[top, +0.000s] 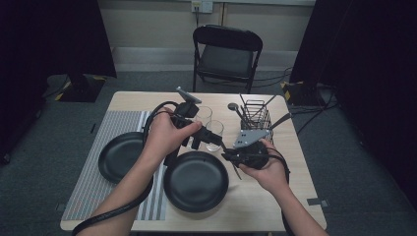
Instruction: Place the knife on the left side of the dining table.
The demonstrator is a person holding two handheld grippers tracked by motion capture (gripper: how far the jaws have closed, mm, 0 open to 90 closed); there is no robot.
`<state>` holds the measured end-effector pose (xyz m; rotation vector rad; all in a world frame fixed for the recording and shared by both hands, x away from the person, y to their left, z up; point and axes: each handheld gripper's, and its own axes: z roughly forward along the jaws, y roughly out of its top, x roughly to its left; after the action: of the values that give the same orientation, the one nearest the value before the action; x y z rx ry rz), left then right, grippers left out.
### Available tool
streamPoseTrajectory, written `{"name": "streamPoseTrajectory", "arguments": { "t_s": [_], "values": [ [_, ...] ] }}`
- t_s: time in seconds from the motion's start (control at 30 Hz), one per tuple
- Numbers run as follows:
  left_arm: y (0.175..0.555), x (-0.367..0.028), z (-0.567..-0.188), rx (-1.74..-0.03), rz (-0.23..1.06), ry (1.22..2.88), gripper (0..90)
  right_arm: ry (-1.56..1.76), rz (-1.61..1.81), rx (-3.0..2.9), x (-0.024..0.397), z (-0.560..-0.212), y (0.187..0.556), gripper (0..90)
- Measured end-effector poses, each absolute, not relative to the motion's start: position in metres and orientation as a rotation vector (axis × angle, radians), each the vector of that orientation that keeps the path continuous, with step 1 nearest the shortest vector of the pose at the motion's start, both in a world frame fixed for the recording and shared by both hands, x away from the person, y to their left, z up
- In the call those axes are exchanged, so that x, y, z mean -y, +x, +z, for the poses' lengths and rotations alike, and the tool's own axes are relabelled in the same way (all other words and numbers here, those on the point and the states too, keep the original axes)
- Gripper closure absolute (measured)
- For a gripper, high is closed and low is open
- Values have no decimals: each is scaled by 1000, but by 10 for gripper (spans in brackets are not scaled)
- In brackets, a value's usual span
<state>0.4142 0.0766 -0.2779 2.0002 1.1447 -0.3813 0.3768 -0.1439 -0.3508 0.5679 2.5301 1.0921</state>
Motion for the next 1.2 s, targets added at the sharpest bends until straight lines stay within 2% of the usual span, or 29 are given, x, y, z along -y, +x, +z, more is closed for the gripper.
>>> {"name": "streamPoseTrajectory", "arguments": {
  "t_s": [0.13, 0.53, 1.2],
  "values": [
    [415, -74, -280, -1149, -376, 2008, 549, 551, 1085, -2532, 142, -350, 376, 811],
    [414, -74, -281, -1154, -416, 1976, 737, 550, 1089, -2534, 138, -348, 373, 811],
    [417, -81, -293, -1275, -475, 1944, 761, 549, 1014, -2541, 127, -350, 369, 809]
  ]
}}
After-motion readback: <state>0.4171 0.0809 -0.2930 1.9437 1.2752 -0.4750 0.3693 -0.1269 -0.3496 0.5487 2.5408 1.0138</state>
